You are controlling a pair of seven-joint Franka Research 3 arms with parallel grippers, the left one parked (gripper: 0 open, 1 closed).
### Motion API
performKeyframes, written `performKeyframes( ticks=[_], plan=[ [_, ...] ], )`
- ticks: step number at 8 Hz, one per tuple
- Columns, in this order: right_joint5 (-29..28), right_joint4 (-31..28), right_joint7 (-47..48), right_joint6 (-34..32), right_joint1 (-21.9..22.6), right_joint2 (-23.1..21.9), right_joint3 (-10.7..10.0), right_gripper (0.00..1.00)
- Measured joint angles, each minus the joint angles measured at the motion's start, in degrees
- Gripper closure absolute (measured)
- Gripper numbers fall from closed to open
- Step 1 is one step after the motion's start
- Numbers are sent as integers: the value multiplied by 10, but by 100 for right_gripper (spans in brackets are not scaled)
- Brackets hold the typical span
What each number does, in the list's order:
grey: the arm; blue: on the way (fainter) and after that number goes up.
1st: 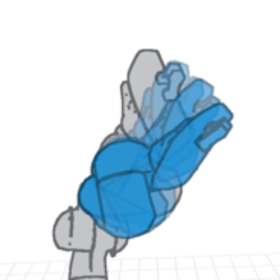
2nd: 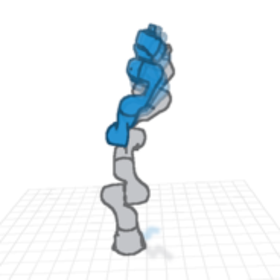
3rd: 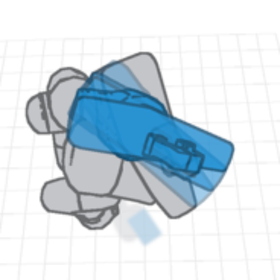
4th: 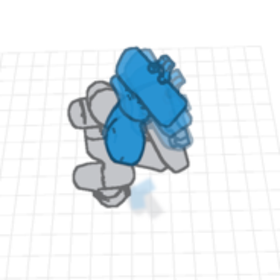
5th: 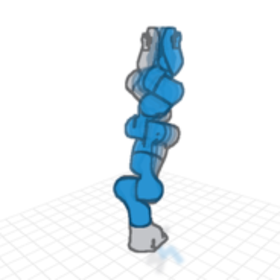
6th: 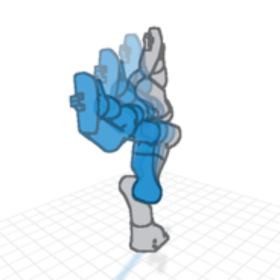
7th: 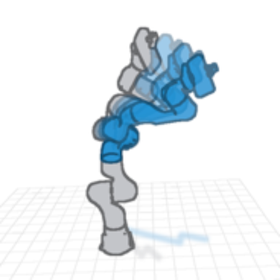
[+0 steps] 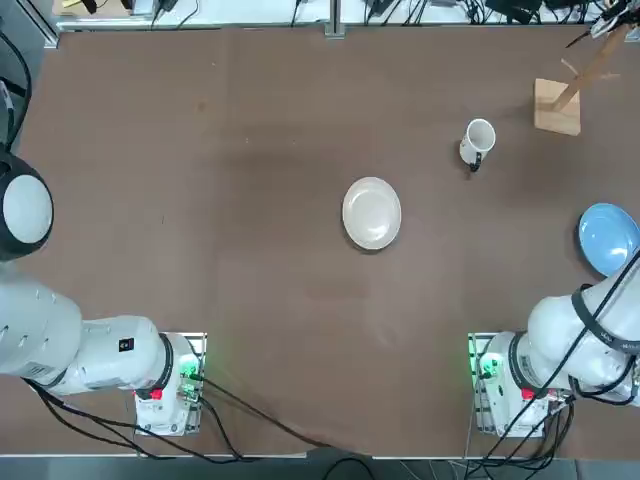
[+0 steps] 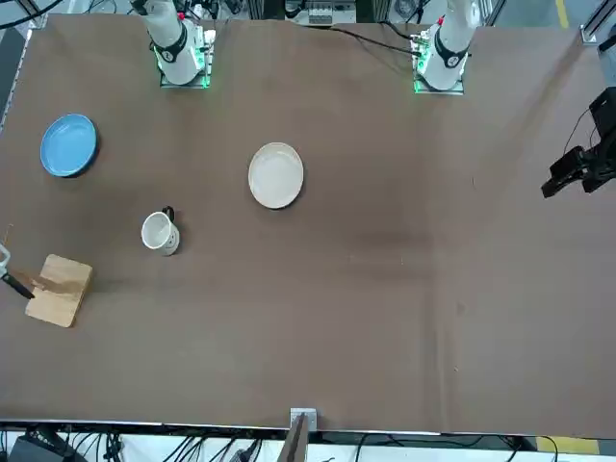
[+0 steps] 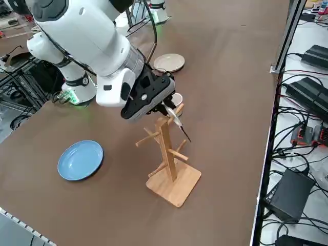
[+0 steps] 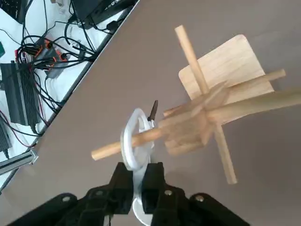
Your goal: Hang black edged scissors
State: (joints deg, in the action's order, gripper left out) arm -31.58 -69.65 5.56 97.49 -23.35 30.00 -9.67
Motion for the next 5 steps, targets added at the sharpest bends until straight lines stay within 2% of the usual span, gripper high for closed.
performKeyframes(
  ticks=[5],
  plan=[
    [0, -1, -9, -3, -1, 8, -11, 87]
  ],
)
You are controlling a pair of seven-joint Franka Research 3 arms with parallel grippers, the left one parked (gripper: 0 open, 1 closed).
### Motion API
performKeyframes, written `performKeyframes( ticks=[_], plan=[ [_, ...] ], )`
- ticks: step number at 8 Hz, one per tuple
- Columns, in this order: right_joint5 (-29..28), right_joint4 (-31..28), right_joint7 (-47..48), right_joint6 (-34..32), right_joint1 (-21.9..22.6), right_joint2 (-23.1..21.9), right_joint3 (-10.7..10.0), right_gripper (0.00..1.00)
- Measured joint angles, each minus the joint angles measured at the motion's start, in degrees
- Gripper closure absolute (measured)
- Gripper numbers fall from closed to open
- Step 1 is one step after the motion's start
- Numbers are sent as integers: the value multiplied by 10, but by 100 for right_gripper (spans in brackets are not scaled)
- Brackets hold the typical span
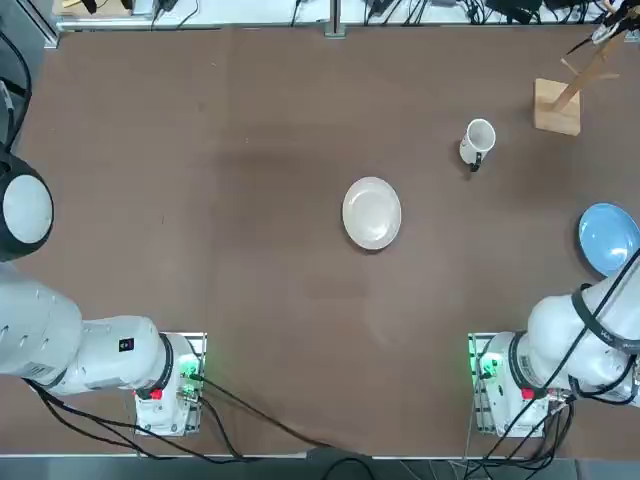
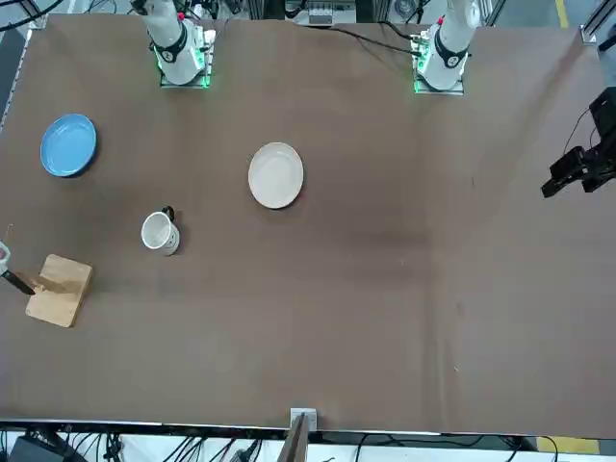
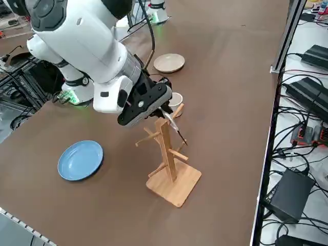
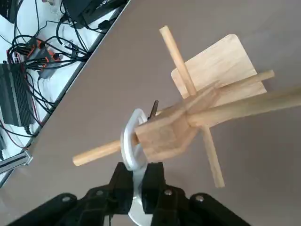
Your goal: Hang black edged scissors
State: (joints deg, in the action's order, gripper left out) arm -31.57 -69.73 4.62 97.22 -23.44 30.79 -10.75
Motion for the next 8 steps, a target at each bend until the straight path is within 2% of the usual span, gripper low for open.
performKeyframes(
  ticks=[3, 4, 8],
  plan=[
    [0, -3, -5, -1, -1, 3, -9, 85],
    [0, -3, -6, -1, -1, 4, -10, 70],
    [0, 0, -9, -3, 3, 3, -11, 1]
  ],
)
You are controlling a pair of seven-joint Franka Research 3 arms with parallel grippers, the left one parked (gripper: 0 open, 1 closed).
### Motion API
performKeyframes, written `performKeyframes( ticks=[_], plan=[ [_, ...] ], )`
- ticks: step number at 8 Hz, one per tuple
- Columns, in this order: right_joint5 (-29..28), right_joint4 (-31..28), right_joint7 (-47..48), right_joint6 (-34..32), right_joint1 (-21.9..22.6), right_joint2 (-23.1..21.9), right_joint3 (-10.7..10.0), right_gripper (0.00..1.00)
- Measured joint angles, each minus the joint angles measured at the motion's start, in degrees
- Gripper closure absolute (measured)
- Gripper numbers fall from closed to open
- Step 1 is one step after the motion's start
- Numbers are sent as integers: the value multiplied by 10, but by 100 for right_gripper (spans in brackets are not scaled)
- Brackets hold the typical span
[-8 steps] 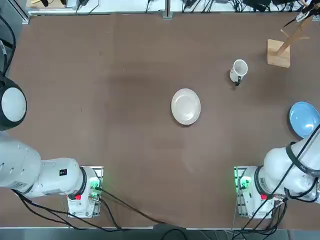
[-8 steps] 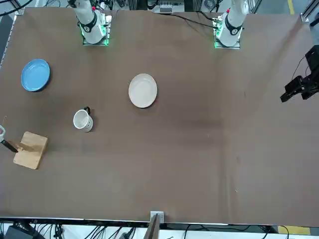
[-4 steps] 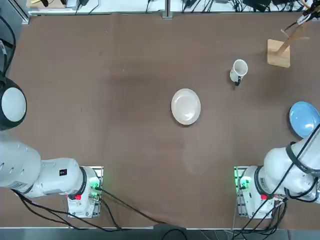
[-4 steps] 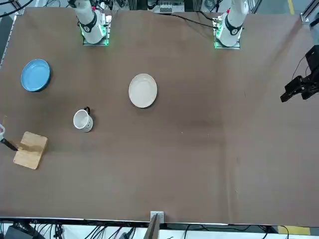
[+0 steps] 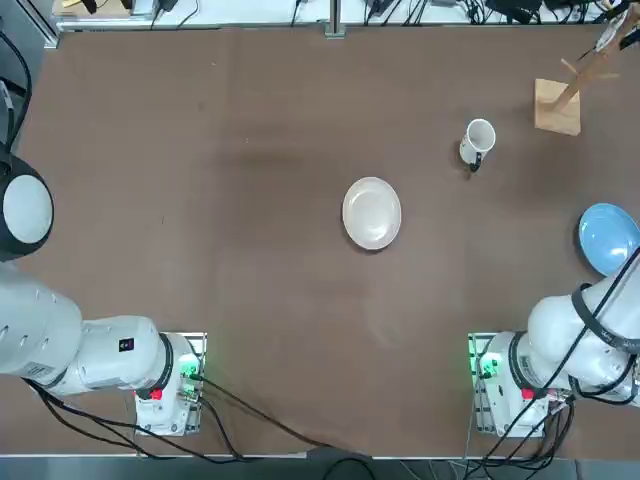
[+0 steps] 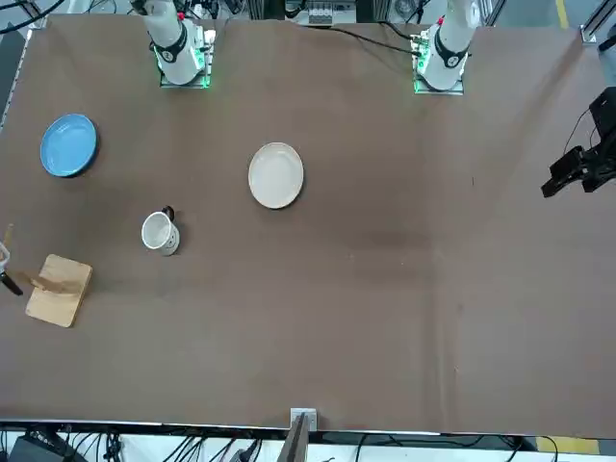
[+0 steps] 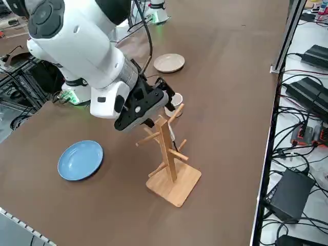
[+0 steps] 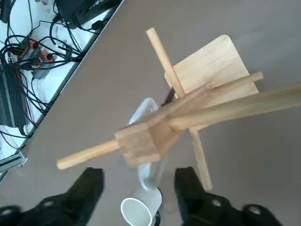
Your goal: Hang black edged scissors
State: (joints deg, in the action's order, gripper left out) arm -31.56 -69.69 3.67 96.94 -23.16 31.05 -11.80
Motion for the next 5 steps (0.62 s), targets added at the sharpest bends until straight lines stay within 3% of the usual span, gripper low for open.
performKeyframes(
  ticks=[2, 5],
  plan=[
    [25, 9, -6, -11, 20, -18, 1, 0],
    [157, 16, -4, -26, 110, -85, 5, 0]
  ],
)
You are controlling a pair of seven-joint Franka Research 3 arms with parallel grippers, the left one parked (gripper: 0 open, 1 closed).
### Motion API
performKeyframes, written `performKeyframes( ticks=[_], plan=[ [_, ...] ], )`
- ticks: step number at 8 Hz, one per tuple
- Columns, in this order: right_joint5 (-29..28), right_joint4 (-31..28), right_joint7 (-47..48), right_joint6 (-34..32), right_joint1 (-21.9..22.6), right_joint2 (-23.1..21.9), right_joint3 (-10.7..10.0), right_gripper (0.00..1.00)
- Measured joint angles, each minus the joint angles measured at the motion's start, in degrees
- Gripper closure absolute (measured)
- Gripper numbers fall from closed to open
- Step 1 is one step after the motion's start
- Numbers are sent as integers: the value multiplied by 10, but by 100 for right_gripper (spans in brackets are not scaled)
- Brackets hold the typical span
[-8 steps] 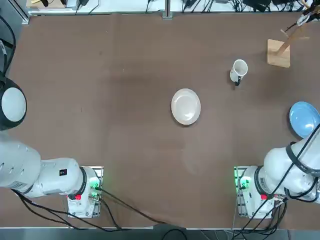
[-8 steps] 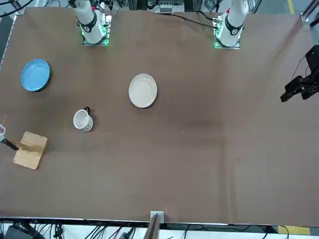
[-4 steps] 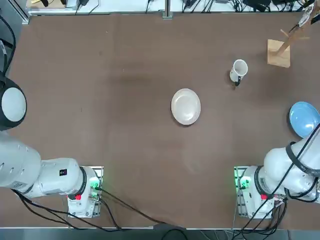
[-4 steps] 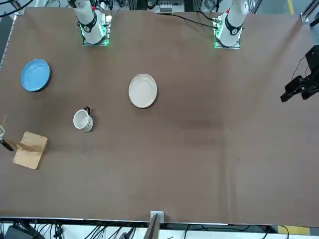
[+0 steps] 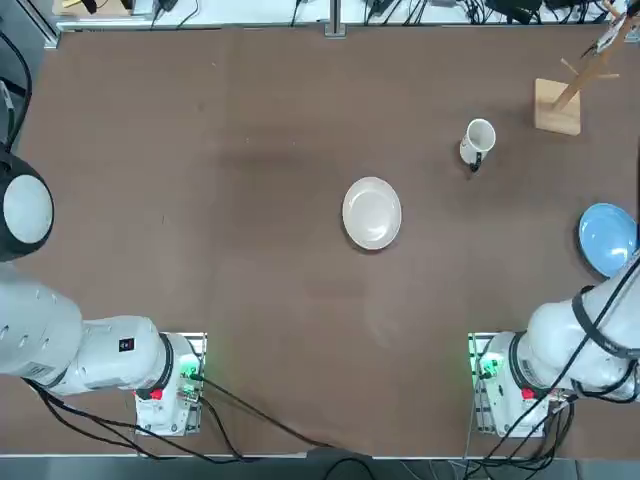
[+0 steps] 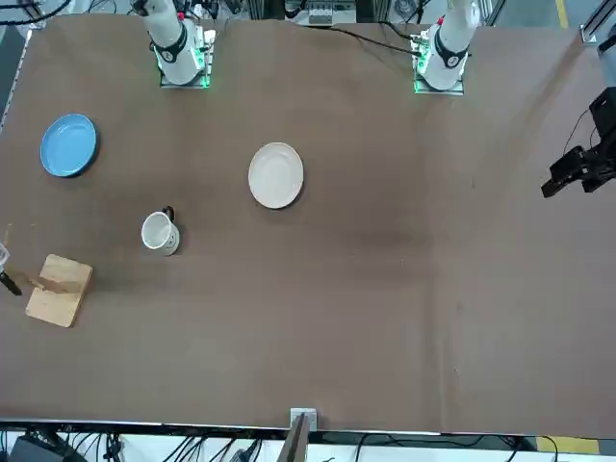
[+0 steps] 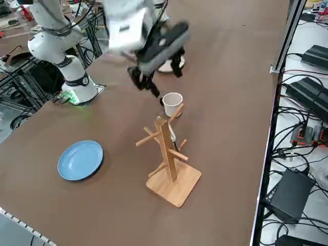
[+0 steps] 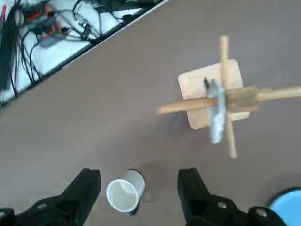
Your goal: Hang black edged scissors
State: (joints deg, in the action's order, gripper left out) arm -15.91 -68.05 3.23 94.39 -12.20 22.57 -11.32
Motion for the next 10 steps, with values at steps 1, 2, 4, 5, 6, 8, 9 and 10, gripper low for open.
performKeyframes(
  ticks=[1, 2, 4, 5, 6, 8, 9, 10],
  plan=[
    [28, 0, 1, -16, 30, -22, 0, 0],
    [44, -3, 2, -37, 56, -42, 1, 0],
    [74, -39, 2, -56, 96, -88, 0, 0],
    [99, -75, 2, -56, 121, -116, 0, 0],
    [126, -110, 2, -56, 152, -144, 1, 0],
    [151, -170, 3, -55, 208, -191, 1, 0],
    [153, -192, 3, -55, 222, -207, 2, 0],
    [153, -208, 1, -55, 228, -219, 6, 0]
  ],
)
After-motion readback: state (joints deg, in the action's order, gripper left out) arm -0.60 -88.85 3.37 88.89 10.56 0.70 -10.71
